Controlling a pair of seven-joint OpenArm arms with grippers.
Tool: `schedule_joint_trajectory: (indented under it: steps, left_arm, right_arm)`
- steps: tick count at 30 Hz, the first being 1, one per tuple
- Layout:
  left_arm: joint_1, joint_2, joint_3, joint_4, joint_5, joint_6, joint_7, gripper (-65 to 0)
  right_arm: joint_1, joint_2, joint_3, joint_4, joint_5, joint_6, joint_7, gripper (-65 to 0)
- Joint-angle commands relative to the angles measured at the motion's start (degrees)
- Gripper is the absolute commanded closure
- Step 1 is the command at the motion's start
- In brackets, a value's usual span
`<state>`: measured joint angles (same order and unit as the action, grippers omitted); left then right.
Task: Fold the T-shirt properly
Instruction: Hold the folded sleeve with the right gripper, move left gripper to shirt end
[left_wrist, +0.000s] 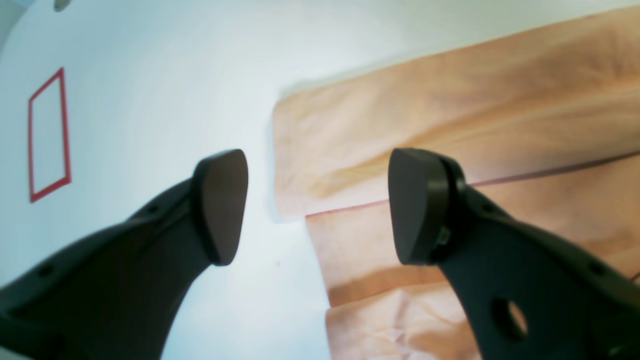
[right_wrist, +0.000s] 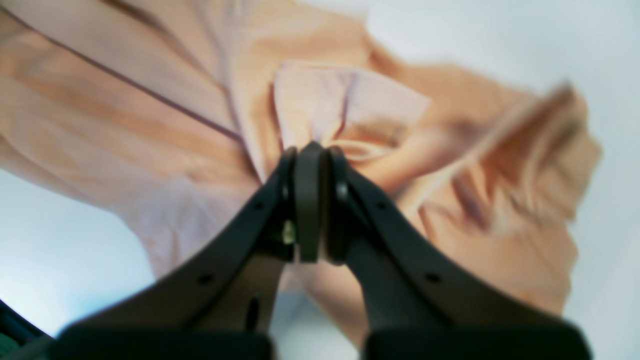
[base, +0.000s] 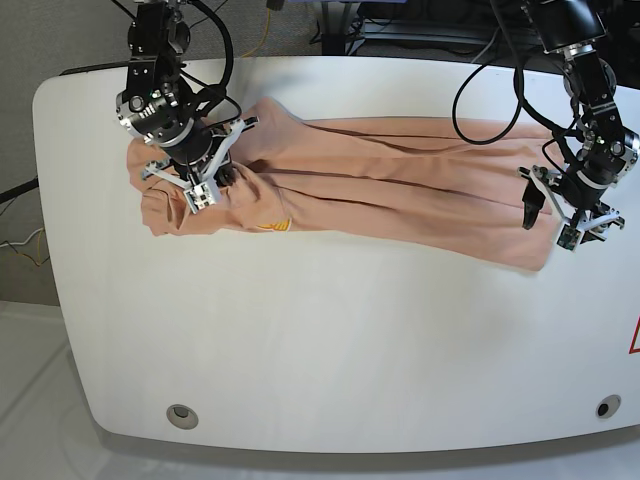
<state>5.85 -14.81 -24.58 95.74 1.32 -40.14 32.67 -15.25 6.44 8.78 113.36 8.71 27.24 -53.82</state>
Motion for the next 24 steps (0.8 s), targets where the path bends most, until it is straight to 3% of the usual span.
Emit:
schedule_joint_trajectory:
  steps: [1, 7, 21, 24]
  left_arm:
    - [-0.62, -0.88, -0.17, -0.05, -0.58, 0.14, -1.24, -42.0]
    - [-0.62, -0.88, -0.17, -0.58, -0.58, 0.14, -1.32, -42.0]
    - [-0.62, -0.88, -0.17, -0.32, -0.58, 0.14, -1.24, -42.0]
    - [-0.62, -0.88, -0.34, -0.23, -0.58, 0.14, -1.24, -42.0]
  right_arm:
    - [-0.27, 0.55, 1.29, 1.23, 0.21, 0.40, 1.30, 0.0]
    - [-1.59, 0.55, 4.19, 1.14, -0.23, 0.49, 1.30, 0.0]
    - [-0.45, 0.46, 4.19, -2.46, -0.31, 0.14, 1.21, 0.0]
    - [-0.45, 0.38, 4.19, -3.34, -0.31, -0.04, 1.21, -2.8]
